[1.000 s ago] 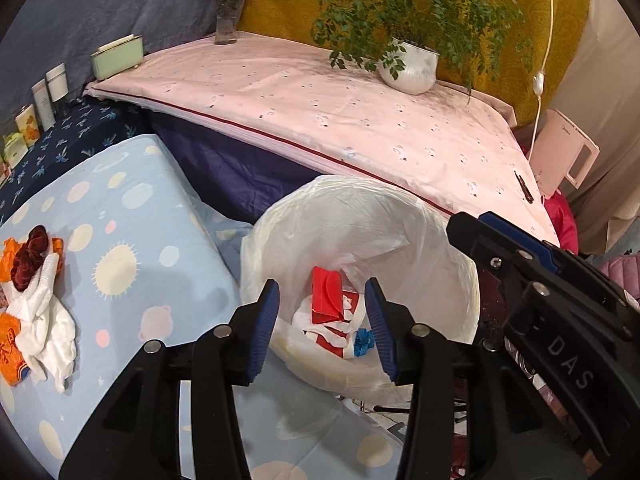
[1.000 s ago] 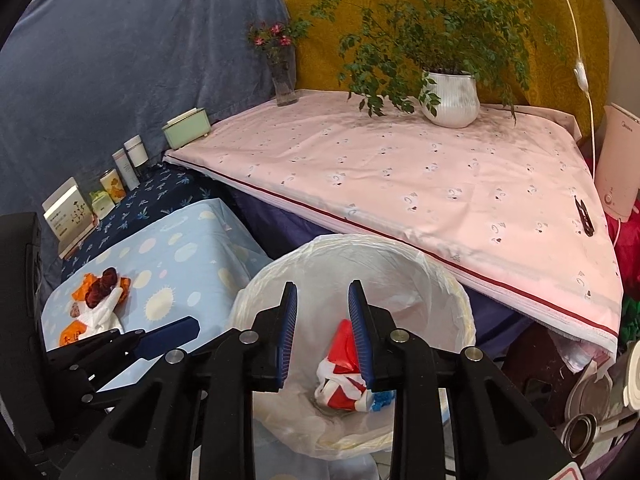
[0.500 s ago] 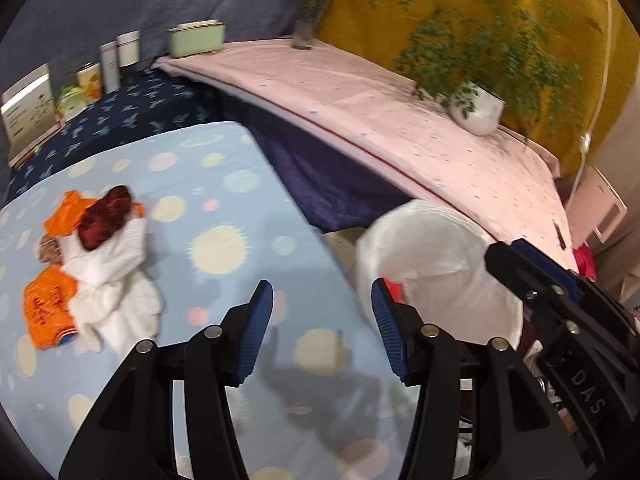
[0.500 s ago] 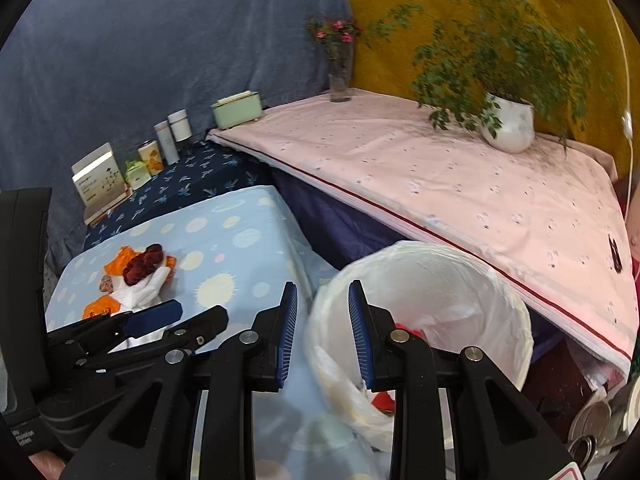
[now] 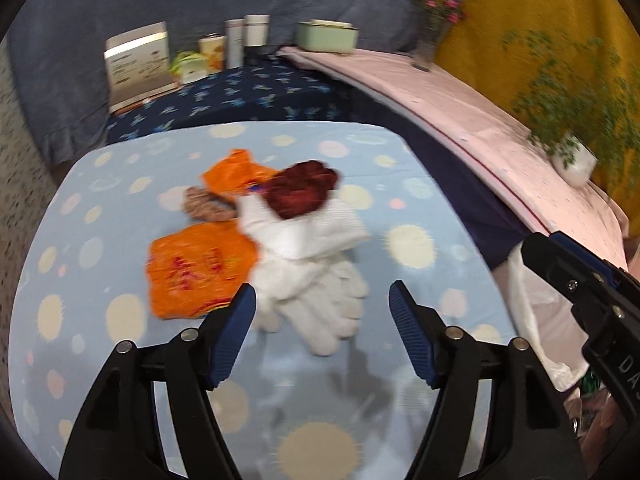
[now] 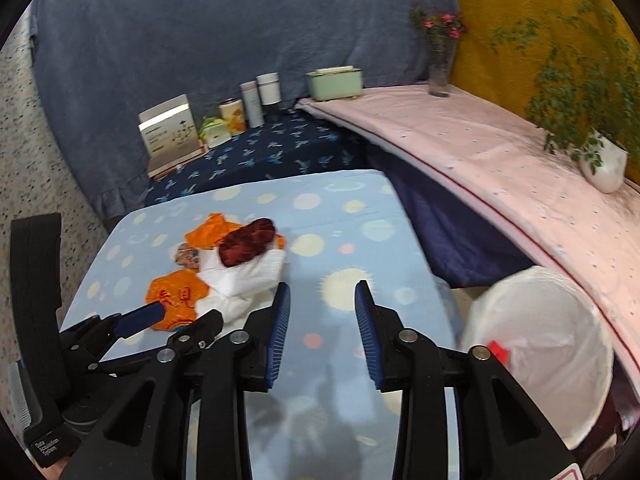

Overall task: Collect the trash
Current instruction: 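Move both tools back over the trash pile on the table, then grasp the orange plastic bag with the left tool while the right tool grasps the white towel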

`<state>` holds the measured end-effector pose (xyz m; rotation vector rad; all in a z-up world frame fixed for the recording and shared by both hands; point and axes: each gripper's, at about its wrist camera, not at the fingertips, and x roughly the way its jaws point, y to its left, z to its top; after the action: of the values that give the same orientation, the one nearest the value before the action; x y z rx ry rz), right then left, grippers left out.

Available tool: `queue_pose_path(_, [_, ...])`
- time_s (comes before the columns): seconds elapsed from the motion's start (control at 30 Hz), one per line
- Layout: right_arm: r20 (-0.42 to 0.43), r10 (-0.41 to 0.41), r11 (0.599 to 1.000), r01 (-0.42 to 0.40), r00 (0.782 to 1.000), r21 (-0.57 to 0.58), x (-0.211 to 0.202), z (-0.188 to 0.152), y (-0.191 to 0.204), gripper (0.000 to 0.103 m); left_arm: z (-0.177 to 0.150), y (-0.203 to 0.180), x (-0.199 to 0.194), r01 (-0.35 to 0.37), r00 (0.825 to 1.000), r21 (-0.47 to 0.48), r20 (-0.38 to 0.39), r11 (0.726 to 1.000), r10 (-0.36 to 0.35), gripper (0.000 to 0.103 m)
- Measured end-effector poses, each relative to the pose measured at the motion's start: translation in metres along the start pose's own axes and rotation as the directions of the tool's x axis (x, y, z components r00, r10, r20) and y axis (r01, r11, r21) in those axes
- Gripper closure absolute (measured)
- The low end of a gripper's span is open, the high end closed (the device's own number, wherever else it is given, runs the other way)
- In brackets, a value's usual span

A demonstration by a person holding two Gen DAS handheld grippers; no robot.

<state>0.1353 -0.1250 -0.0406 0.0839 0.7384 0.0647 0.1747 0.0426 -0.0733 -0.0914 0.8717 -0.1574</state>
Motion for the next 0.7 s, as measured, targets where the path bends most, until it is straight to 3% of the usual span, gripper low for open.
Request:
queue_pose_path(0.13, [-0.056, 0.042, 0.999, -0.042, 0.998, 0.011, 0.025, 0.002, 0.019, 0.064, -0.001, 0.04, 0.007, -0.045, 0.999, -0.078, -0.021, 0.996, 0.044, 0.037])
queue_pose_path(0.33, [-0.099, 0.039, 0.999, -0.04, 0.994, -0.004, 0.057, 0.006, 0.038, 0.064, -0.001, 0.081, 0.022, -0.096, 0.995, -0.152, -0.051, 0.984, 0.089, 0.037])
queue_pose_path(0.4, [-0.12, 0.043, 0.999, -0.044, 0.992, -0.005, 0.069, 0.008, 0.041, 0.064, 0.0, 0.091, 0.028, -0.109, 0.993, -0.166, -0.055, 0.98, 0.101, 0.031])
queue_pose_path(0.7, [-0.189, 0.071, 0.997, -0.064, 0.979, 0.041, 0.121, 0.007, 0.044, 0.064, -0.001, 0.113, 0.052, -0.06, 0.995, -0.256, -0.094, 0.965, 0.037, 0.028])
